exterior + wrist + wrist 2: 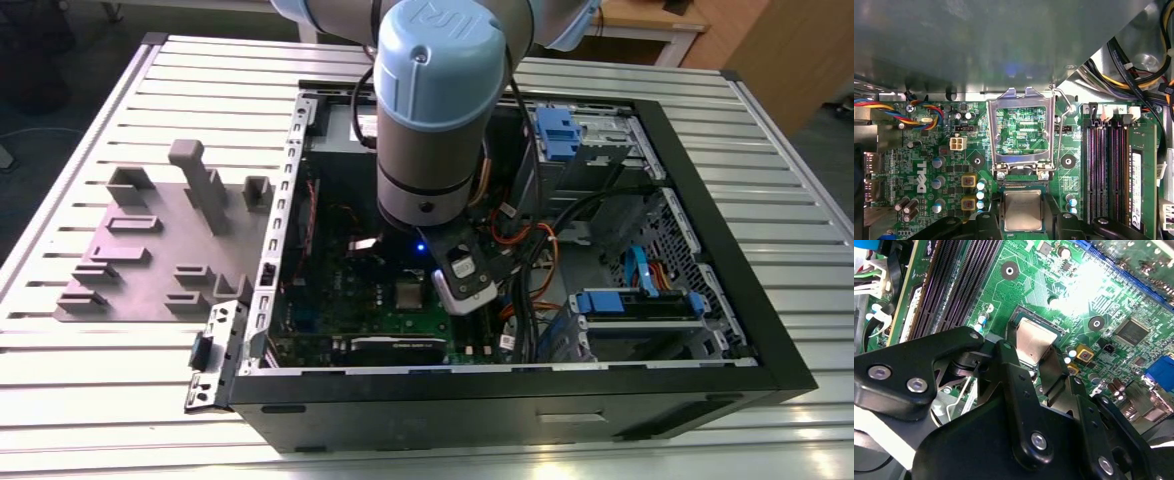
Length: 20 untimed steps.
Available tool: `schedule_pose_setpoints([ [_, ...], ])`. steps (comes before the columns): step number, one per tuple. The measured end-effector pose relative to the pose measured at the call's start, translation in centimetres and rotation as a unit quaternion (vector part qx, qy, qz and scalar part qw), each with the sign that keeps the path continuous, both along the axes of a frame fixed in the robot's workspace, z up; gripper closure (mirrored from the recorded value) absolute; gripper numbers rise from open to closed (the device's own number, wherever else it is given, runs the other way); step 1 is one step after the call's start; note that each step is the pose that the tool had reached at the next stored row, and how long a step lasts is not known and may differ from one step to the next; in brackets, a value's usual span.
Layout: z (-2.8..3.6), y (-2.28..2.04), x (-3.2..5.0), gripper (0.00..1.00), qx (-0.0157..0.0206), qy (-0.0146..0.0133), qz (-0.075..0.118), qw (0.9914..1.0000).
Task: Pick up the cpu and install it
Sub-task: 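Place the cpu into insertion slot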
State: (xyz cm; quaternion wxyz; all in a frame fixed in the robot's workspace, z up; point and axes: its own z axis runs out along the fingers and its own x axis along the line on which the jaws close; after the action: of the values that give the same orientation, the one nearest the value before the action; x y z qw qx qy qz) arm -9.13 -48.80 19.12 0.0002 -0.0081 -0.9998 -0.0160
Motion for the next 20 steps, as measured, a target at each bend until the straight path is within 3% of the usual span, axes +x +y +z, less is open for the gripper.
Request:
schedule_pose_setpoints([
  [20, -0.4, 0.0, 0.01, 0.56, 0.0004, -0.0001, -0.001, 1.0],
])
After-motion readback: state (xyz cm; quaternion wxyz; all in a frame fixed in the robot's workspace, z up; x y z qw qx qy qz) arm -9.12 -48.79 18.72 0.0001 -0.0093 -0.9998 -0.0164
